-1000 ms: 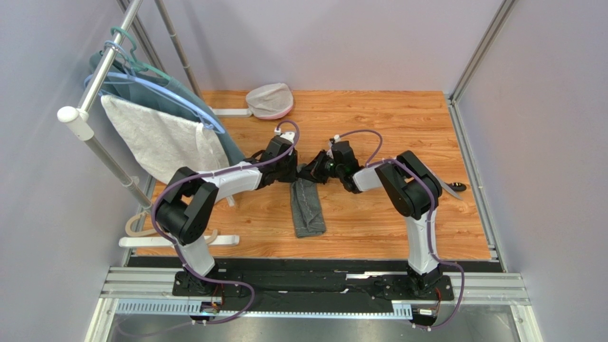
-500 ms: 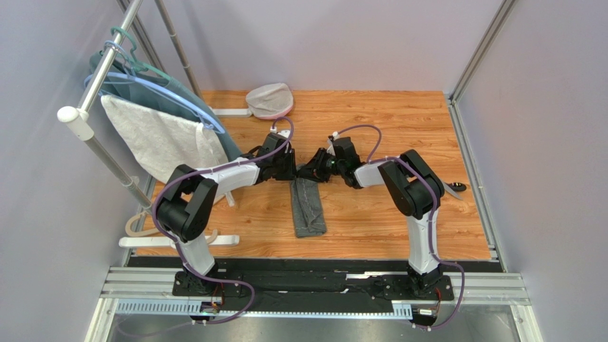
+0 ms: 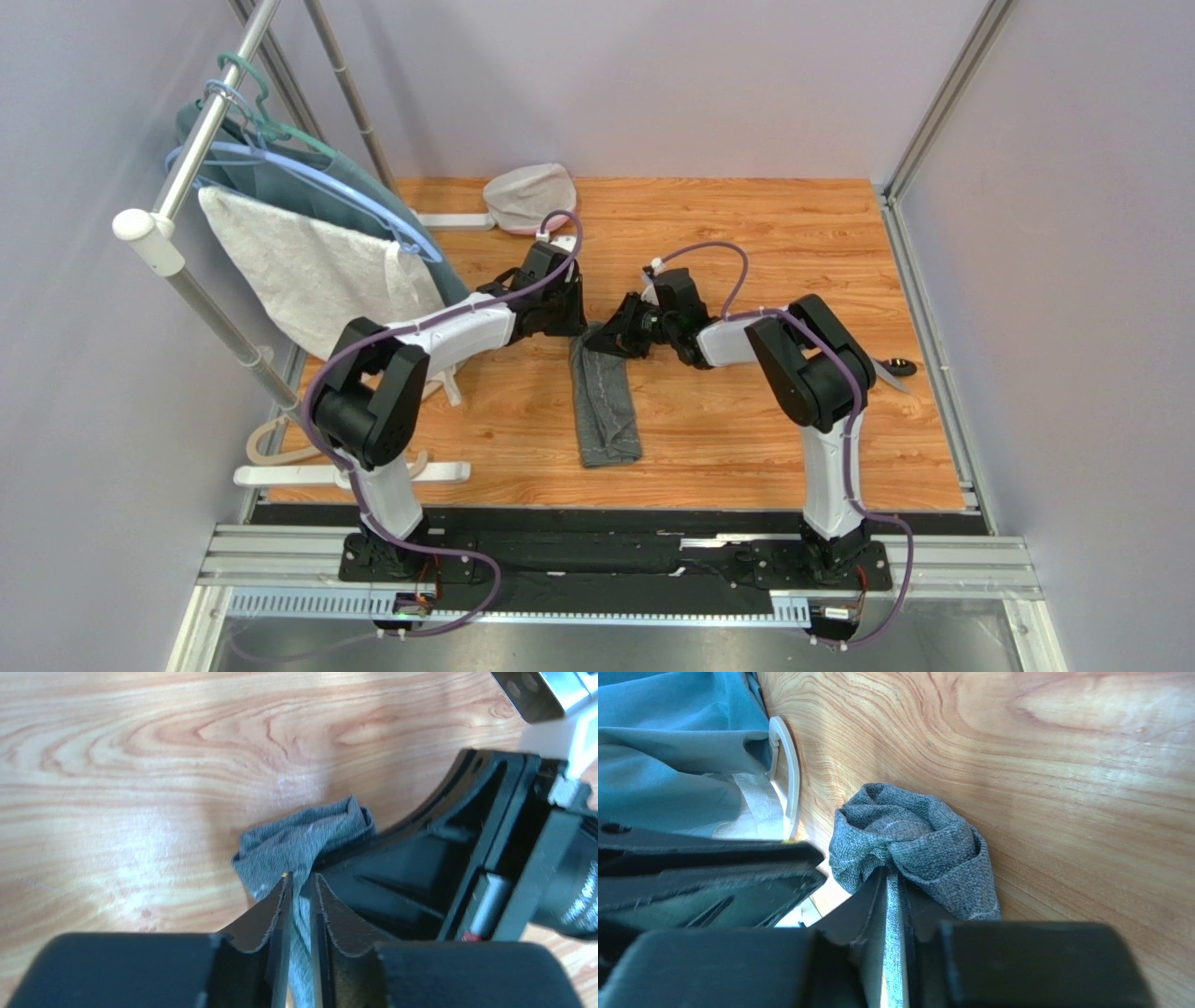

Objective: Fold the napkin into a case and place the utensils inside
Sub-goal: Stuff the top corner of the smaller-rectangle-folded napkin into the folded napkin.

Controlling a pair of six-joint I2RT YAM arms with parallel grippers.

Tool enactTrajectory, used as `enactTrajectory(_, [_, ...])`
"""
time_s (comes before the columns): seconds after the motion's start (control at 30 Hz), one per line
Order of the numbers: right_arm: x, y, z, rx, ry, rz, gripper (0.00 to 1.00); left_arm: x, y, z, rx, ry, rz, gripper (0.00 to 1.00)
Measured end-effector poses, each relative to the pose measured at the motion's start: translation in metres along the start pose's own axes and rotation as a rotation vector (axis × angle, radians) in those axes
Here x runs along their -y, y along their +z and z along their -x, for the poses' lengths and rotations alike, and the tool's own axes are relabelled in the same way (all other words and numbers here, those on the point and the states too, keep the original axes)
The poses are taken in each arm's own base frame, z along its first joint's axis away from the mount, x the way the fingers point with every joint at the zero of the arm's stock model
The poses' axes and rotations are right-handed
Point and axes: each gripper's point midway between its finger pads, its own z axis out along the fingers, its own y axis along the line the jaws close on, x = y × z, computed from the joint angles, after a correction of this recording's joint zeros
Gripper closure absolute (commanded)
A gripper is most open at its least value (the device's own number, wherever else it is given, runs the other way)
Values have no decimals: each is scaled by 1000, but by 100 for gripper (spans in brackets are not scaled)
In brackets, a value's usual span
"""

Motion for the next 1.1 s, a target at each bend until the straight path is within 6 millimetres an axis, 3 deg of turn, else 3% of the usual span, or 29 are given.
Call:
enactTrajectory(0.23, [-4,1,2,-5,-2,-2,90,-5,17,-9,-56,7,27,73])
enactTrajectory(0.5, [-3,1,1,-12,1,-4,93,-7,16,-13,-72,13,34,69])
enactTrajectory(0.63, [-3,1,1,-13,1,-3,99,-9,15,-16,-84,13,40,68])
enactTrajectory(0.87, [-3,1,1,-13,1,-3,100,-13,11,-25,-111,25,76,69])
enactTrajectory(0.97, [-3,1,1,-13,1,-3,100,-15,10,-29,-120,38,97,73])
enactTrajectory(1.1, [-2,2,1,-14,2,-5,100,-17,13,-29,-134,50,123,94])
